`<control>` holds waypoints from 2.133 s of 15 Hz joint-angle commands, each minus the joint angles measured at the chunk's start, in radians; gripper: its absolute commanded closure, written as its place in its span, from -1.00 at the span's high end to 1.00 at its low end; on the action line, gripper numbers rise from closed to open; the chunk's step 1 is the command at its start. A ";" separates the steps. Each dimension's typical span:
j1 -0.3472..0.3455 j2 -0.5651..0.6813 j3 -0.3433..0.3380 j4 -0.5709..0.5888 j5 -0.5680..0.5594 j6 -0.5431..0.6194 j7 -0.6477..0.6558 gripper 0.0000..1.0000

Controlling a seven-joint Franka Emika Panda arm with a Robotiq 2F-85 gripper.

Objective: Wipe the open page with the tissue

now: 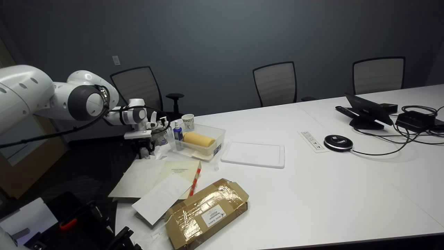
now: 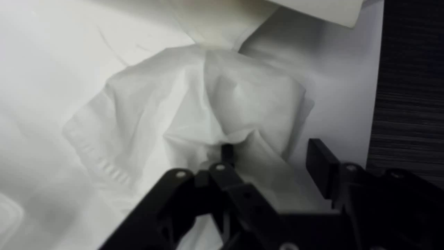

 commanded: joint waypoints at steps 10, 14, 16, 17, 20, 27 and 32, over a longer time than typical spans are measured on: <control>0.007 -0.062 0.000 -0.040 -0.003 -0.057 0.007 -0.99; -0.020 -0.165 0.025 -0.099 0.019 -0.116 -0.001 -0.99; -0.034 -0.222 0.047 -0.115 0.038 -0.231 -0.011 -0.99; -0.042 -0.253 0.057 -0.126 0.042 -0.281 -0.013 -0.99; -0.051 -0.359 0.060 -0.162 0.044 -0.426 0.026 -0.99; -0.103 -0.580 0.008 -0.399 0.022 -0.319 0.179 -0.99; -0.161 -0.727 -0.043 -0.619 0.065 -0.077 0.335 -0.99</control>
